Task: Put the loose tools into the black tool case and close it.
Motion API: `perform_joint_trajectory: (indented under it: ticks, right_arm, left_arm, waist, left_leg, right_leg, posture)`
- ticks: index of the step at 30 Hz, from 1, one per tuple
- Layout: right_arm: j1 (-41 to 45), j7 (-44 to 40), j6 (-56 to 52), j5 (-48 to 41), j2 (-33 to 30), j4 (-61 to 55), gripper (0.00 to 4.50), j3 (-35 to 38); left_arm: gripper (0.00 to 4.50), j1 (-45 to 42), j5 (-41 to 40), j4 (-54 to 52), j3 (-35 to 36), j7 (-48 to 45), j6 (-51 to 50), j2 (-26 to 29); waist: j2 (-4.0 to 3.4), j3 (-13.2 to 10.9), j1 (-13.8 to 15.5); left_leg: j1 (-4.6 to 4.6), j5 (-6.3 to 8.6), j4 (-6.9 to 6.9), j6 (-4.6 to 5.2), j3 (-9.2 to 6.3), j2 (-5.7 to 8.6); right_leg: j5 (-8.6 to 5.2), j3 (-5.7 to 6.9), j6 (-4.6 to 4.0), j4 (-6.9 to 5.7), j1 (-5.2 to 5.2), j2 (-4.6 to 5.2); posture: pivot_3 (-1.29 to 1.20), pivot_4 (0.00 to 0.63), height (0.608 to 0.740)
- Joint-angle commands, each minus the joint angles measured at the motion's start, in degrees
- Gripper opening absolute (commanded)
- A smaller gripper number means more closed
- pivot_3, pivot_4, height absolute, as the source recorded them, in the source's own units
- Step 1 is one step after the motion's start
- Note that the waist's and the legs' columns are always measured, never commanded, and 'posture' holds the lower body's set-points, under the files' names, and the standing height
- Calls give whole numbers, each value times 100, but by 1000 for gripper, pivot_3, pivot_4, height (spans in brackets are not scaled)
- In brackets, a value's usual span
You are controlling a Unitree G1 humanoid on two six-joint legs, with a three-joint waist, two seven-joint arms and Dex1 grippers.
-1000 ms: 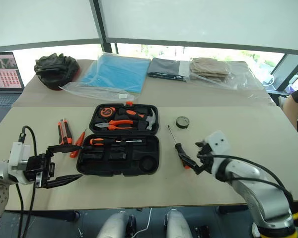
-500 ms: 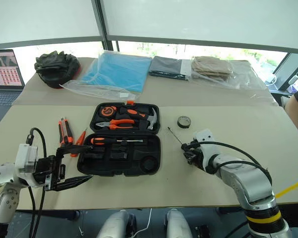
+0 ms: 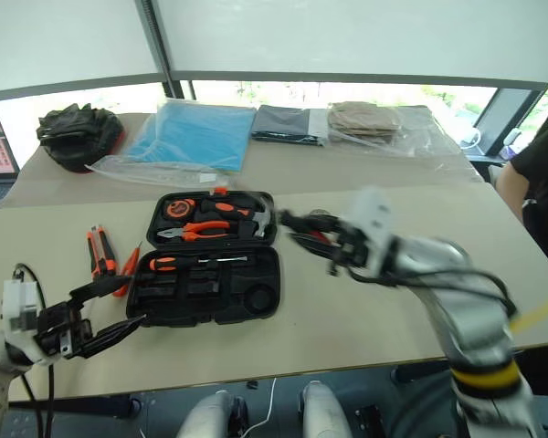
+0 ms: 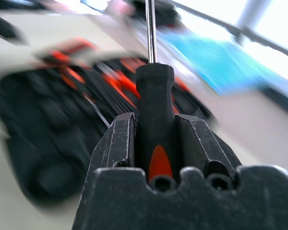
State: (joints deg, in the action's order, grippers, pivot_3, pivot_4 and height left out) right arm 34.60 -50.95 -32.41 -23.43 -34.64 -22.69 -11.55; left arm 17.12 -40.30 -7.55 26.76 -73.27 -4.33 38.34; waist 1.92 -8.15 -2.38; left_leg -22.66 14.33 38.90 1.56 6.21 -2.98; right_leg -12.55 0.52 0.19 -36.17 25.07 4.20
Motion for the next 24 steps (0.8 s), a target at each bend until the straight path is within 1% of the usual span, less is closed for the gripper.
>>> perform_joint_trajectory:
  ticks: [1, 4, 6, 9, 15, 24]
  right_arm:
    - [912, -600, 25, 757, 258, 1004, 1001, -1234]
    - [1385, -774, 33, 1300, 458, 1681, 1001, -1904]
    - [1527, -723, 60, 1527, 655, 2051, 1001, -2080]
    - [1558, -762, 425, 1923, 717, 2366, 1001, -2279]
    - [1424, -876, 935, 2498, 610, 2530, 1001, -2409]
    - [1505, -1012, 717, 2531, 1018, 2893, 1001, -2243]
  left_arm:
    - [4500, 281, 54, 87, 421, 51, 242, -49]
    - [4500, 406, 55, 37, 544, 157, 337, -139]
    - [4500, 493, 60, -64, 592, 224, 398, -222]
    - [4500, 613, 63, -205, 615, 314, 455, -322]
    - [4500, 705, 97, -401, 557, 427, 475, -402]
    - [4500, 499, 190, -556, 538, 546, 670, -366]
  waist:
    - [7, 3, 55]
    - [7, 3, 163]
    - [8, 3, 187]
    - [8, 3, 189]
    - [8, 3, 156]
    - [8, 4, 153]
  left_leg:
    - [0, -1, 0, -1, -1, -1]
    - [-27, -1, -2, -4, 3, 7]
    - [-50, 1, 1, -4, 2, 14]
    - [-71, 10, 8, 7, 7, 20]
    - [-62, 16, 7, 2, 9, 13]
    - [-43, 11, 8, -6, 9, 9]
  right_leg:
    - [13, 10, -21, -4, 0, 4]
    - [20, 21, -27, 1, 18, 18]
    - [25, 22, -14, 8, 27, 27]
    - [41, 20, 13, 20, 35, 36]
    - [39, 22, 9, 19, 33, 25]
    - [32, 20, -2, 6, 23, 21]
  posture:
    - [0, 150, 740]
    - [0, 150, 740]
    - [0, 150, 740]
    - [0, 150, 740]
    - [0, 150, 740]
    - [0, 150, 740]
